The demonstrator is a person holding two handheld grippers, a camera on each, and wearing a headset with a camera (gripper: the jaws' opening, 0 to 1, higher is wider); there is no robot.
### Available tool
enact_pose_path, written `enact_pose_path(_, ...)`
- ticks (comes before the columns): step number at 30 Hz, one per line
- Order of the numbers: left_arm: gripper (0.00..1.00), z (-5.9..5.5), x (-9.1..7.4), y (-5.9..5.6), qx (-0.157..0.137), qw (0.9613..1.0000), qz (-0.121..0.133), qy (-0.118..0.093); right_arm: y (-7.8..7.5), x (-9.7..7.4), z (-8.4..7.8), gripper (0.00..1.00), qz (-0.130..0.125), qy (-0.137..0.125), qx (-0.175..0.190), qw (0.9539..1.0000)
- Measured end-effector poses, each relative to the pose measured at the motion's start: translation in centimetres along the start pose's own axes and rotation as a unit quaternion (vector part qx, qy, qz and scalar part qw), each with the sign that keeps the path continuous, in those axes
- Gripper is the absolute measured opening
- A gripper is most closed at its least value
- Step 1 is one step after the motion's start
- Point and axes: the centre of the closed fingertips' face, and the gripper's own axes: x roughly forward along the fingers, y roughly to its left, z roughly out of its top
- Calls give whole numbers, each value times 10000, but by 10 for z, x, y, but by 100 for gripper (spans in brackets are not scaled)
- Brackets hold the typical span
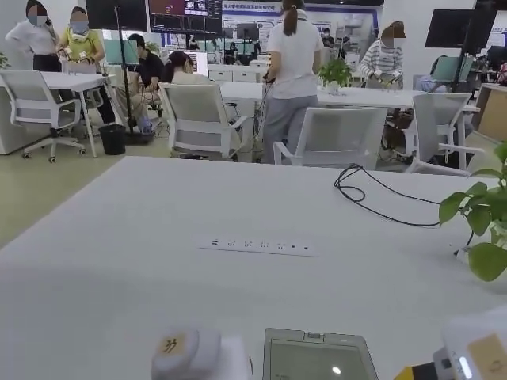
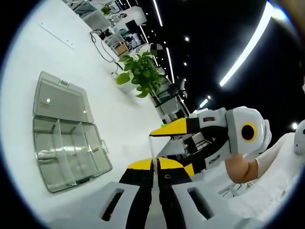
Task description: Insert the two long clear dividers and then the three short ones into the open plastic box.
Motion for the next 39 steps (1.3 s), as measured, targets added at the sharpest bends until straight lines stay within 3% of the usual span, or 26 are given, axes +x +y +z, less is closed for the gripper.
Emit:
enact_pose_path(12, 0, -1, 0, 2, -59, 10000, 48, -43, 1, 2, 0, 34, 10, 1, -1, 10000)
enact_pose_path(16, 0, -1, 0, 3, 6, 10000, 53, -31, -1, -1, 7, 35, 37, -175, 167, 9997)
enact_pose_path(19, 0, -1, -1, 3, 272, 9996, 61, 28, -2, -4, 8, 35, 81, -270, 263, 9993)
enact_pose_path(21, 0, -1, -2, 2, 629, 9980, 58, 96, -5, -8, 9, 35, 120, -390, 387, 9984)
enact_pose_path(24, 0, -3, -6, 3, 1055, 9941, 105, 207, -11, -16, 12, 34, 260, -649, 675, 9953)
enact_pose_path(27, 0, -3, -9, 0, 1336, 9906, 41, 289, -15, -21, 11, 32, 373, -743, 756, 9937)
enact_pose_path(30, 0, -6, -12, -2, 1936, 9800, -15, 462, -17, -25, 12, 30, 653, -913, 937, 9893)
enact_pose_path(36, 0, -8, -17, -9, 2464, 9671, -179, 603, -16, -31, 18, 25, 1052, -1110, 960, 9836)
enact_pose_path(39, 0, -9, -18, -16, 2913, 9539, -383, 610, -10, -32, 24, 23, 1388, -1218, 990, 9778)
